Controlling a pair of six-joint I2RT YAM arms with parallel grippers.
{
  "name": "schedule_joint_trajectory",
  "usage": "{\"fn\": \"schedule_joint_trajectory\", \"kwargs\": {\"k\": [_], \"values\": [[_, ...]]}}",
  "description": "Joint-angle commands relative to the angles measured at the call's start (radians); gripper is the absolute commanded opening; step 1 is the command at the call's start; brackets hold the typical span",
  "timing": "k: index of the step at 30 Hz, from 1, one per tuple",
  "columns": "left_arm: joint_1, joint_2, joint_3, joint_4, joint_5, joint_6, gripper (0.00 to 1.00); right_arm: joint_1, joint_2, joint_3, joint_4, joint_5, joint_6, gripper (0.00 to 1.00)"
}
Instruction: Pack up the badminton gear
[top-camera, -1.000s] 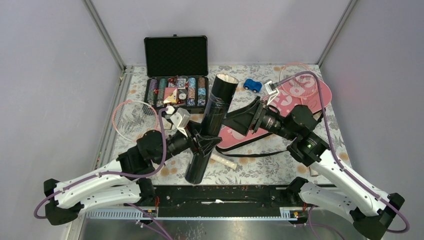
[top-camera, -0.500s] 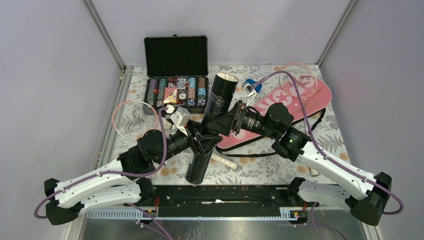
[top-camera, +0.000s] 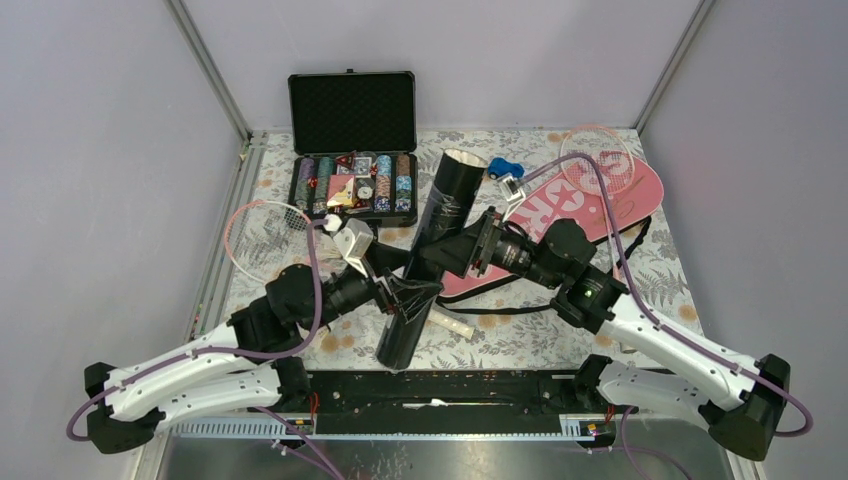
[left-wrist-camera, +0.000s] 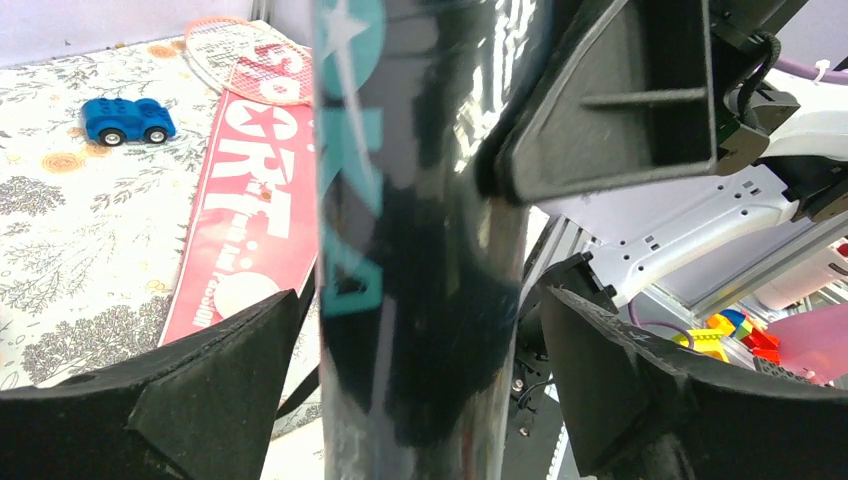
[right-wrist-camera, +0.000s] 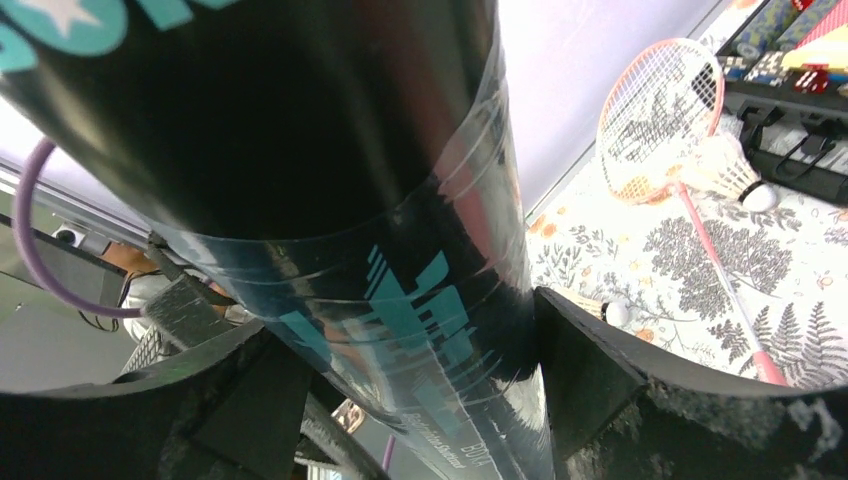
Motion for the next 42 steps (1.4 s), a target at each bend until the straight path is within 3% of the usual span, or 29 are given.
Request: {"fn": "schedule_joint_trajectory", "kwargs": {"k": [1,6,12,17,20,24,30,36,42], "values": [[-0.002,-0.048,-0.027,0.031,0.013,-0.015,0.99,0.007,-0.081,-0.001,0.085,0.079,-0.040,0.63],[-0.002,-0.088,-0.041,-0.040,-0.062,-0.024,0.99,0.007,-0.161,0.013,-0.052,0.186,-0.137,0.61],[0.000,-0.047,0.028,-0.226,-0.313,-0.030,0.99,0.008,-0.254,0.065,-0.343,0.325,-0.225,0.59],[0.068,0.029,0.115,-0.410,-0.450,-0.022,0.99,0.008,-0.316,0.063,-0.442,0.341,-0.262,0.58],[0.220,0.060,0.129,-0.473,-0.335,-0.022,0.99,0.008,-0.341,0.063,-0.486,0.348,-0.282,0.57],[0.525,0.119,0.133,-0.544,-0.153,-0.035,0.97,0.008,-0.360,0.062,-0.524,0.346,-0.310,0.54],[0.836,0.281,0.184,-0.612,-0.028,0.052,0.93,0.007,-0.361,0.079,-0.552,0.330,-0.352,0.53],[1.006,0.428,0.196,-0.562,0.159,0.051,0.89,0.008,-0.368,0.041,-0.539,0.316,-0.344,0.53],[1.081,0.584,0.237,-0.531,0.213,0.126,0.80,0.008,-0.346,0.054,-0.535,0.271,-0.338,0.53]]}}
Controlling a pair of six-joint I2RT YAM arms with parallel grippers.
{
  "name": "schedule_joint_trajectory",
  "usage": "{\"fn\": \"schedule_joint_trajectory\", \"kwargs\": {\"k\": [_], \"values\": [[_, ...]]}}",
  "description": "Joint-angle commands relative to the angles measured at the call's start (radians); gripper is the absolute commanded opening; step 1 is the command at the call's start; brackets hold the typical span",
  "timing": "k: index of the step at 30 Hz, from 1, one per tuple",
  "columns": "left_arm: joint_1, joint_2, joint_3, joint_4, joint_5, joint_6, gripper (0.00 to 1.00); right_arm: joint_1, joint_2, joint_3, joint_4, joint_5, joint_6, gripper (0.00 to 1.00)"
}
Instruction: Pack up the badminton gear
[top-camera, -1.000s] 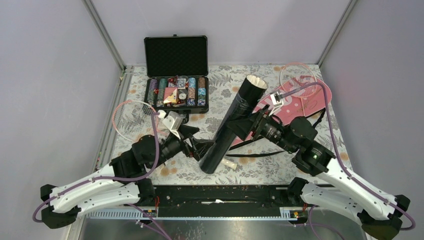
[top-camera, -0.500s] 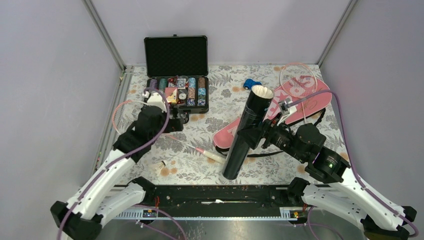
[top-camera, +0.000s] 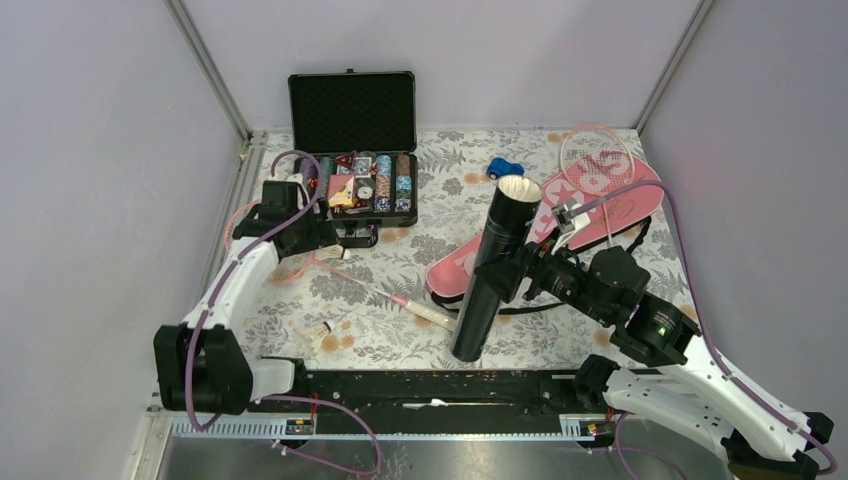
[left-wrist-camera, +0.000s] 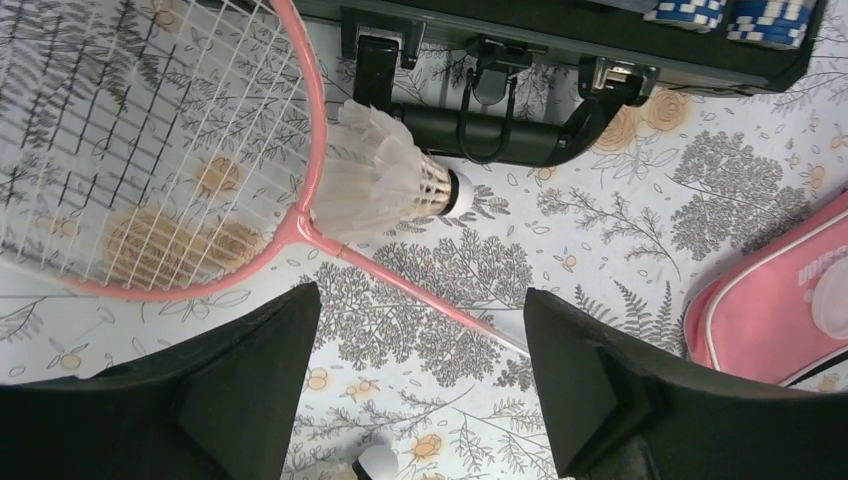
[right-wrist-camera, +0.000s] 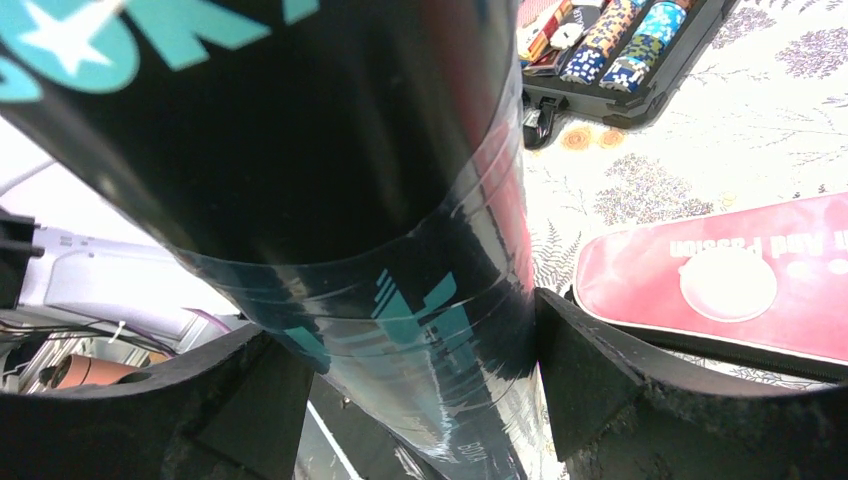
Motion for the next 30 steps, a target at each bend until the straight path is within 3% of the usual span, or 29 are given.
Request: {"fn": "schedule_joint_trajectory", "kwargs": {"k": [1,13,23,26,30], "values": [[0.042,0.098,0.079,0.057,0.106,0.085,0.78,0.005,0.005,0.038,0.066,-0.053,-0.005,0.53],[0.079,0.282,0.154,0.126,0.128,0.231,0.65,0.005,-0.009,0.036,0.061,-0.051,-0.002,0.53],[0.079,0.348,0.152,0.142,0.259,0.229,0.51,0.005,0.021,0.050,0.063,-0.054,-0.002,0.53],[0.079,0.340,0.152,0.137,0.289,0.227,0.37,0.005,0.022,0.044,0.062,-0.056,-0.001,0.53],[0.080,0.309,0.160,0.116,0.340,0.217,0.09,0.005,0.017,0.033,0.061,-0.061,0.007,0.52]]}}
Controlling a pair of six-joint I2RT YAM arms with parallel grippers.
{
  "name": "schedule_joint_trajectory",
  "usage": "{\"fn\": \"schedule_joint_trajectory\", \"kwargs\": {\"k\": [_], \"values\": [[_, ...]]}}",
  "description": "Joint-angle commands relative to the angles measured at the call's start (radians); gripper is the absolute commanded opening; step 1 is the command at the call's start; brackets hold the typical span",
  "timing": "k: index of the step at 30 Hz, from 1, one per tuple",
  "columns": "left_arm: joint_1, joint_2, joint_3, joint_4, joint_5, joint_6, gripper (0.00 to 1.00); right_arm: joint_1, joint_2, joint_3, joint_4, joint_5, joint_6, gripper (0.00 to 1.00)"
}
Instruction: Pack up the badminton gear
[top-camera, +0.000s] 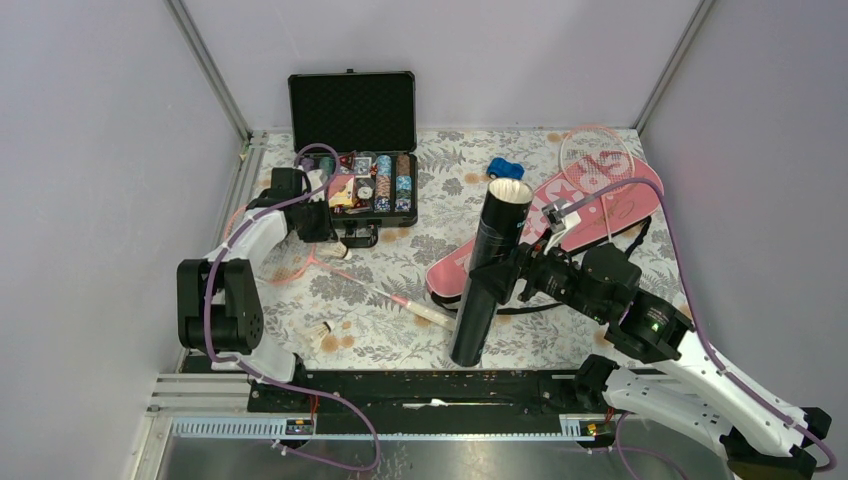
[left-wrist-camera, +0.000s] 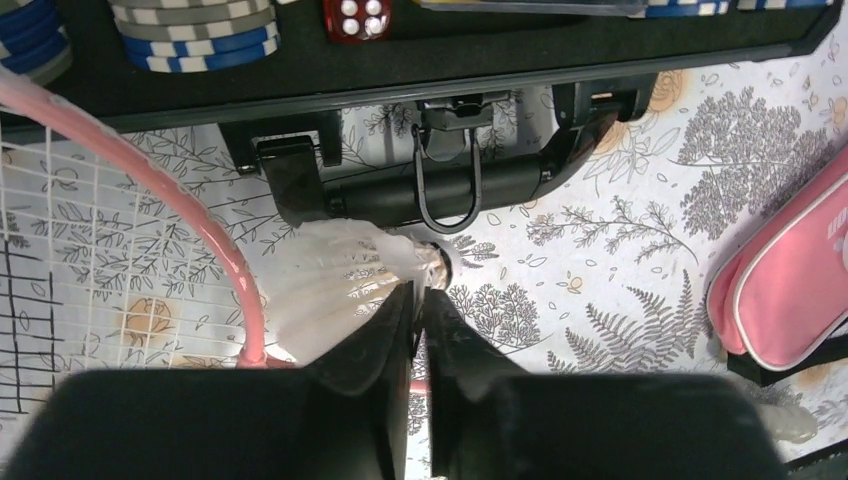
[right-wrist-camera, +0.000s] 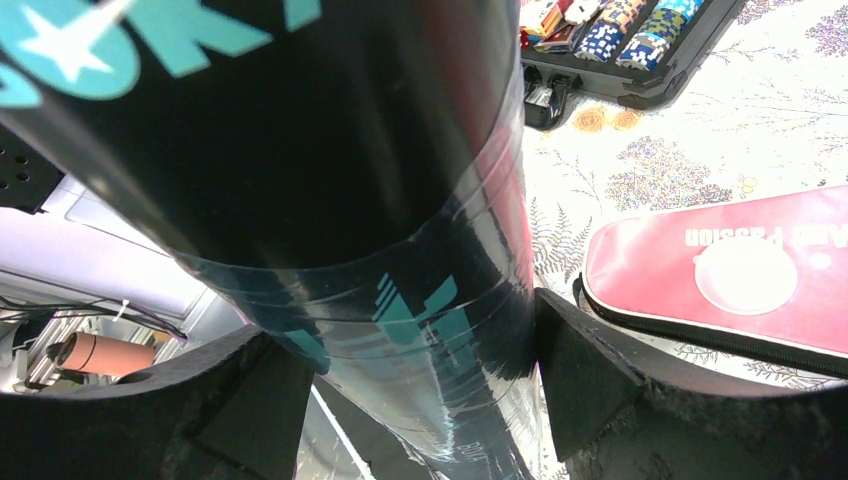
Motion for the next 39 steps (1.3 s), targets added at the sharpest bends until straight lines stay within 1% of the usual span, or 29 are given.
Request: {"fn": "schedule_joint_trajectory", "kwargs": {"k": [1,2,6,7,10,12,15,20,23,25,27,31,35,39], "values": [[0.005,-0.057,0.046,0.014,0.102,-0.001,0.05,0.005,-0.012,0.031,0.060,-0.016,0.006,0.52],[0.006,-0.073,0.047,0.010,0.106,-0.007,0.00,0.005,-0.010,0.028,0.060,-0.016,0.002,0.52],[0.005,-0.164,0.028,0.015,0.135,-0.043,0.00,0.005,0.013,0.031,0.011,0.012,-0.052,0.53],[0.006,-0.190,0.028,0.005,0.144,-0.048,0.00,0.005,0.017,0.043,-0.017,0.044,-0.078,0.53],[0.006,-0.279,0.030,-0.040,0.169,-0.069,0.00,0.005,0.025,0.076,-0.072,0.098,-0.159,0.54],[0.005,-0.331,0.023,-0.060,0.197,-0.086,0.00,0.005,0.041,0.111,-0.119,0.141,-0.255,0.54],[0.006,-0.401,0.020,-0.087,0.230,-0.142,0.00,0.005,0.068,0.155,-0.173,0.210,-0.359,0.57],[-0.001,-0.540,0.035,-0.157,0.235,-0.191,0.00,0.005,0.129,0.246,-0.243,0.174,-0.574,0.60],[-0.006,-0.638,0.059,-0.183,0.225,-0.228,0.00,0.005,0.151,0.275,-0.288,0.165,-0.653,0.60],[-0.016,-0.695,0.081,-0.180,0.278,-0.249,0.00,0.005,0.153,0.278,-0.310,0.182,-0.699,0.61],[-0.046,-0.740,0.109,-0.183,0.306,-0.272,0.00,0.006,0.153,0.269,-0.319,0.211,-0.740,0.61],[-0.129,-0.823,0.143,-0.191,0.257,-0.324,0.00,0.005,0.181,0.282,-0.360,0.234,-0.806,0.60],[-0.228,-0.848,0.168,-0.188,0.226,-0.394,0.00,0.019,0.231,0.300,-0.401,0.227,-0.853,0.59],[-0.359,-0.844,0.213,-0.187,0.146,-0.417,0.00,0.042,0.272,0.291,-0.401,0.266,-0.857,0.59]]}}
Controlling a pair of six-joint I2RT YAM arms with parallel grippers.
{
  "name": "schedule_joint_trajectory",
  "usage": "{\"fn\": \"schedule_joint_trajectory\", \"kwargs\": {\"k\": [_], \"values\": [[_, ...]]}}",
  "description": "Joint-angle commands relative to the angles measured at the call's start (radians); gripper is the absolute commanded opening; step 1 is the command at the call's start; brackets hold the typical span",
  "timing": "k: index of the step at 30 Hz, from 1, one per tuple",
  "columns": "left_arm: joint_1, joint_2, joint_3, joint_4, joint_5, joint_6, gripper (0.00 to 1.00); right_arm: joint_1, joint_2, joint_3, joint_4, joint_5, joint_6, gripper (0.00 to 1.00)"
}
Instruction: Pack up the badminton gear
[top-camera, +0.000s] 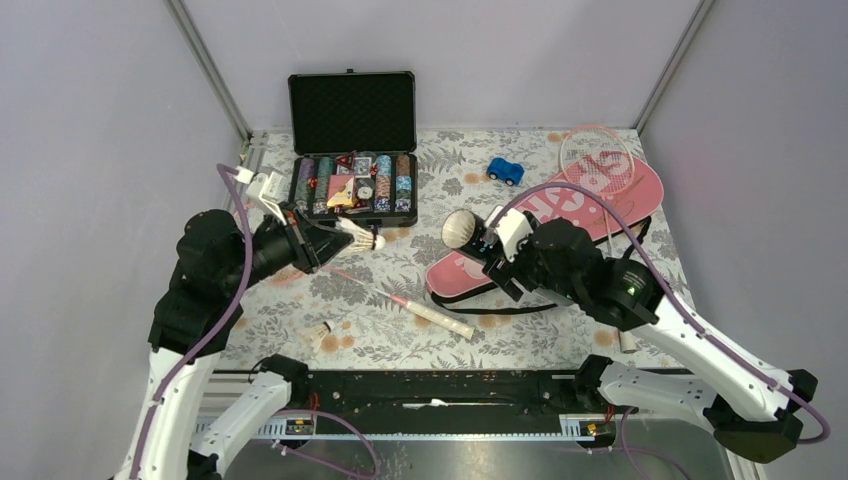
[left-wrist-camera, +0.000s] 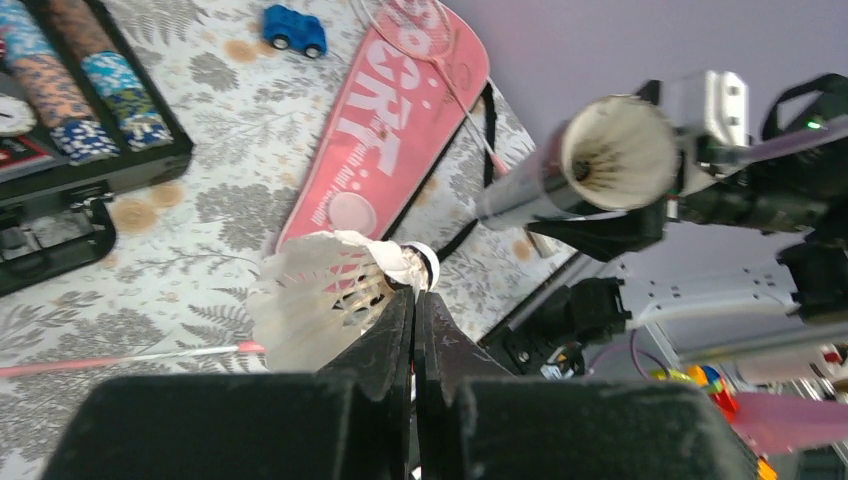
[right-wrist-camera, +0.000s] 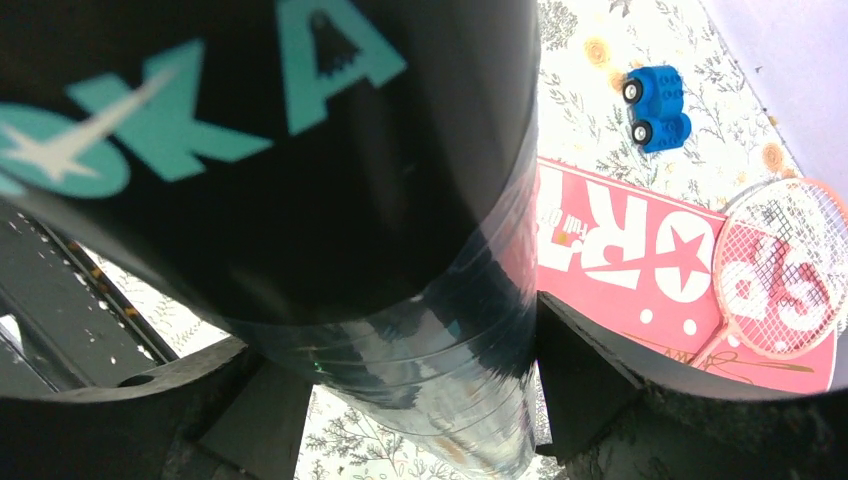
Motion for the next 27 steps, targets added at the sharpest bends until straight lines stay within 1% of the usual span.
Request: {"fn": "schedule_joint_trajectory", "kwargs": {"k": [1,5,9,12,16,23,27], "values": [[-0.116,0.021,0.075,0.025,-0.089,-0.056,0.00,0.029,0.033,0.040,0.013,0.056,-0.049,0.59],[-0.212,0.067,0.124,0.037,-0.127,-0.058,0.00,0.045,0.067,0.032,0.018,0.054,-0.029,0.59],[-0.318,0.108,0.138,0.102,-0.160,-0.068,0.00,0.051,0.083,0.030,0.032,0.045,-0.006,0.59],[-0.405,0.132,0.156,0.161,-0.224,-0.054,0.00,0.053,0.093,0.030,0.029,0.042,0.000,0.60],[-0.508,0.191,0.201,0.190,-0.274,-0.017,0.00,0.053,0.095,0.041,0.024,0.038,0.002,0.61],[-0.619,0.259,0.226,0.226,-0.352,0.035,0.00,0.054,0.083,0.047,0.026,0.017,0.016,0.60],[-0.682,0.295,0.242,0.227,-0.419,0.095,0.00,0.054,0.075,0.048,0.031,0.008,0.023,0.60]]}}
